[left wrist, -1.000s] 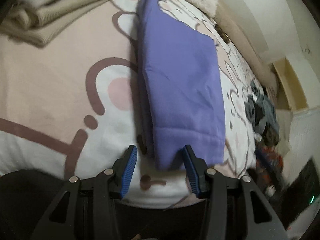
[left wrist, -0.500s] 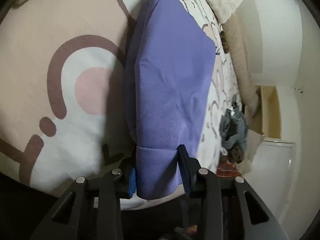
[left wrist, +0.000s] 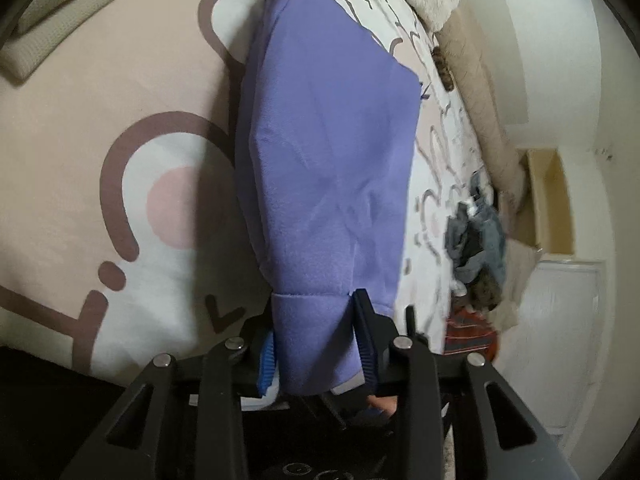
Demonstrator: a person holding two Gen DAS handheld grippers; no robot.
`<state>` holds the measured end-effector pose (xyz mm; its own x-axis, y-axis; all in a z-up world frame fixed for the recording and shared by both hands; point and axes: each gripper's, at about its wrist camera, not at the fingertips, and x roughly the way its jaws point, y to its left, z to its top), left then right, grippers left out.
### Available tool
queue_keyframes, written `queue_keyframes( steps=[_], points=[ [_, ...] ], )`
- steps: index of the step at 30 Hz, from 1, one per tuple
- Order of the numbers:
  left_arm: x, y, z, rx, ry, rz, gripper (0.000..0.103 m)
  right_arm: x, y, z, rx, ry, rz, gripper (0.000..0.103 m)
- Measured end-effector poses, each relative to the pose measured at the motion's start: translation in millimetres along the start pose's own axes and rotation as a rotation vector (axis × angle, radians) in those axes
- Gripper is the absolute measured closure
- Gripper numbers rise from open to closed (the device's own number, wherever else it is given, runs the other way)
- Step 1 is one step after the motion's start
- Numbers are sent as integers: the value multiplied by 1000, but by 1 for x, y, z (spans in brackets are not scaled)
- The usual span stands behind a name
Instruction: Fold clothes
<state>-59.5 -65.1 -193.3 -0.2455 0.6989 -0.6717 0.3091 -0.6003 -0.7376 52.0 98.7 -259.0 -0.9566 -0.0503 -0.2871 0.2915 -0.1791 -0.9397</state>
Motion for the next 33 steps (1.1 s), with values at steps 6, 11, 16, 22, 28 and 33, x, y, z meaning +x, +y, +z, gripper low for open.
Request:
queue_keyframes(
  steps=[6,11,16,22,28,33],
  points=[
    [0,-6,8,-16,12,-51,71,-15,2,11,-21,-6,19,20],
    [-2,-10,10,20,15,-3,71,4,-8,6,69,50,-10,20],
    [-2,6,6,5,14,60,71,25,-18,-5,63,38,-28,20],
    [-36,16,0,55,-117,161,71,27,-6,-14,-67,-58,21,69],
    [-71,-22,17,278,-296,215,71,26,-23,-23,-118,-116,63,88],
    [-61,-72,36,602,-433,387,71,17,-80,-36,-109,-138,99,90]
  ],
)
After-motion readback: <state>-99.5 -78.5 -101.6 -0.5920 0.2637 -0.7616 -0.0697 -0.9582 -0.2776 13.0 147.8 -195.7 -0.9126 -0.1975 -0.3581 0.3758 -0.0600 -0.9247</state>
